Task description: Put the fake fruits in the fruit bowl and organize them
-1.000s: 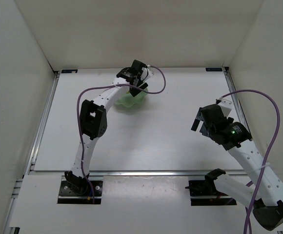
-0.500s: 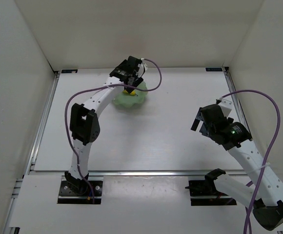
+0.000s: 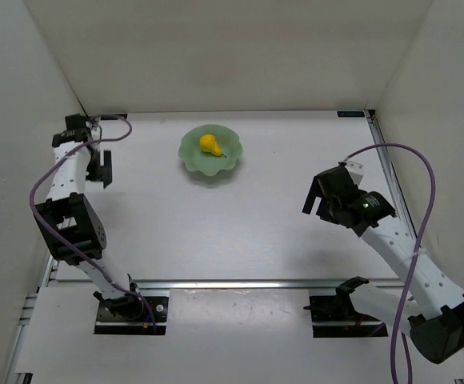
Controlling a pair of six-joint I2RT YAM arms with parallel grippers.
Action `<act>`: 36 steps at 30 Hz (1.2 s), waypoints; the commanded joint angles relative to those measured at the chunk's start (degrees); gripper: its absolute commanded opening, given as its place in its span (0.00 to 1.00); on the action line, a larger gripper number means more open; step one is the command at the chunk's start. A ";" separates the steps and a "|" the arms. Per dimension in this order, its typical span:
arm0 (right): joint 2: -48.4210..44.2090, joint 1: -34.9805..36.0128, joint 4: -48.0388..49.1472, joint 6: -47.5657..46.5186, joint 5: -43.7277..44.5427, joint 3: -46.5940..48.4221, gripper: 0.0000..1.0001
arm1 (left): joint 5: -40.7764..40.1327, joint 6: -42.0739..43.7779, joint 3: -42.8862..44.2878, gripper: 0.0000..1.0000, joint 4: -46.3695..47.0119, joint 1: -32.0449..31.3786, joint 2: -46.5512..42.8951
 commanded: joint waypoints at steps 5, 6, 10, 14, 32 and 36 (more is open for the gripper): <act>3.51 -0.23 4.92 -3.55 -3.60 1.85 1.00 | 5.76 -4.23 -18.55 1.00 -1.75 6.97 -12.48; 4.12 -0.23 5.53 -3.56 -3.60 1.85 1.00 | 5.75 -4.84 -20.13 1.00 -1.74 7.58 -13.45; 5.18 -0.76 6.58 -5.32 -4.22 1.85 1.00 | 6.45 -6.60 -24.45 1.00 -0.95 9.95 -16.44; 6.41 -0.76 6.59 -6.55 -4.75 2.38 1.00 | 8.21 -7.83 -23.84 1.00 -0.95 11.19 -15.84; 7.99 -0.76 7.64 -7.16 -5.27 2.90 1.00 | 9.26 -8.98 -19.89 1.00 -1.48 11.19 -15.22; 7.99 -0.76 7.64 -7.16 -5.27 2.90 1.00 | 9.26 -8.98 -19.89 1.00 -1.48 11.19 -15.22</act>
